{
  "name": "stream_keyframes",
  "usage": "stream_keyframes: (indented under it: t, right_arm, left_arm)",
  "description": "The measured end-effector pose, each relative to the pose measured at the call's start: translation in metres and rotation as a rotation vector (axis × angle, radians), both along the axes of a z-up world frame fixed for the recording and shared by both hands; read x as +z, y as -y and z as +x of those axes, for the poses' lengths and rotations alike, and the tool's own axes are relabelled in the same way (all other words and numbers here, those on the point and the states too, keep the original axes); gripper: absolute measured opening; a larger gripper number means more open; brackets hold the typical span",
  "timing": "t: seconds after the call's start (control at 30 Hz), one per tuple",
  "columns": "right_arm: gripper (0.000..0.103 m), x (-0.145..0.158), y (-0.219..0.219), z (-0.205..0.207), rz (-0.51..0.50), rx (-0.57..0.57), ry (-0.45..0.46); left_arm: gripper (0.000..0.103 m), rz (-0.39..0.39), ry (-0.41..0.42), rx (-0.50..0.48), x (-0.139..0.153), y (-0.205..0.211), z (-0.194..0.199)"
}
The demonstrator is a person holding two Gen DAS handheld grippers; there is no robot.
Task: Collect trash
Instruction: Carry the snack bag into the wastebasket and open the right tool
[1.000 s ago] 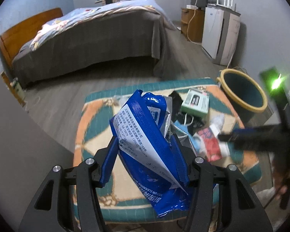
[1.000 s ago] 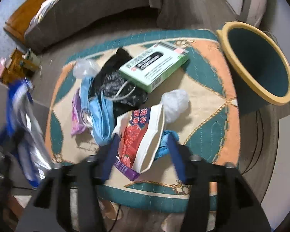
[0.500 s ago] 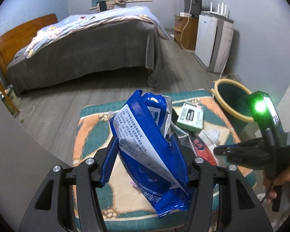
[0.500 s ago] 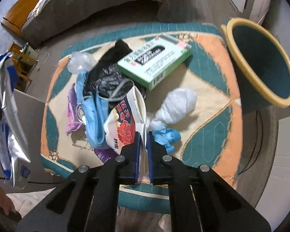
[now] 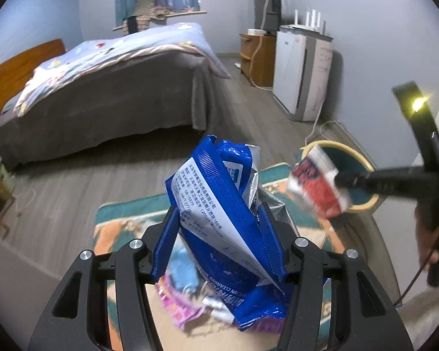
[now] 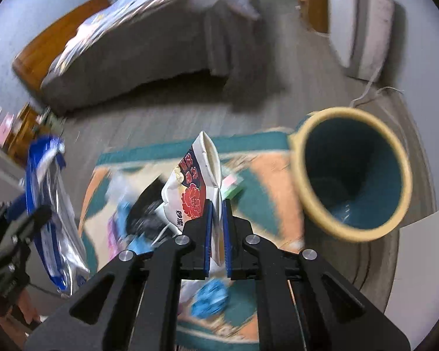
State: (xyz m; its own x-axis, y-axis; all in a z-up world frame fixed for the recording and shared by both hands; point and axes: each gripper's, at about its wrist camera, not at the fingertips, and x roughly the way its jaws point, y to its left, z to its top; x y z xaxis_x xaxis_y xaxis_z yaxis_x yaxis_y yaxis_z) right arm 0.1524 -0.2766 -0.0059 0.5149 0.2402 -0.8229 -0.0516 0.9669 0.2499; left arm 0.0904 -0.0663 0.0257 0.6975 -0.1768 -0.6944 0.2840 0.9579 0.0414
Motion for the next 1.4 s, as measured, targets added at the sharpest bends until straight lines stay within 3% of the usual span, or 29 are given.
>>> stream_keyframes:
  t: [0.13,0.37,0.67,0.77,0.83,0.93,1.03,1.17,1.27,1.33,1.4]
  right_arm:
    - [0.007,0.001,0.053,0.022,-0.047,-0.095,0.030]
    - [0.007,-0.032,0.127,0.046,-0.178,-0.237,-0.016]
    - [0.008,-0.053,0.177,0.046,-0.173,-0.310,-0.058]
    - [0.009,-0.057,0.192,0.044,-0.148,-0.351,-0.068]
    - [0.018,-0.060,0.202,0.042,-0.125,-0.384,-0.077]
    - [0.020,-0.065,0.211,0.043,-0.109,-0.417,-0.097]
    - [0.024,-0.065,0.212,0.042,-0.110,-0.423,-0.100]
    - [0.043,-0.063,0.212,0.043,-0.110,-0.425,-0.099]
    - [0.065,-0.059,0.207,0.043,-0.105,-0.417,-0.087]
    - [0.088,-0.055,0.201,0.044,-0.102,-0.405,-0.074]
    - [0.098,-0.049,0.190,0.044,-0.094,-0.381,-0.051]
  left_arm:
    - [0.056,0.042,0.002,-0.062,-0.007,0.043,0.026]
    - [0.056,0.044,-0.030,-0.182,-0.032,0.122,0.070]
    - [0.057,0.038,-0.106,-0.314,-0.082,0.216,0.107]
    - [0.059,0.038,-0.106,-0.337,-0.092,0.231,0.113]
    - [0.062,0.034,-0.102,-0.352,-0.097,0.240,0.118]
    - [0.063,0.021,-0.083,-0.359,-0.096,0.247,0.123]
    - [0.076,0.000,-0.064,-0.364,-0.089,0.244,0.120]
    - [0.087,-0.015,-0.052,-0.313,-0.078,0.233,0.120]
    - [0.092,-0.047,-0.036,-0.252,-0.064,0.206,0.114]
    - [0.093,-0.047,-0.028,-0.222,-0.056,0.191,0.112]
    - [0.095,-0.042,-0.016,-0.187,-0.044,0.170,0.104]
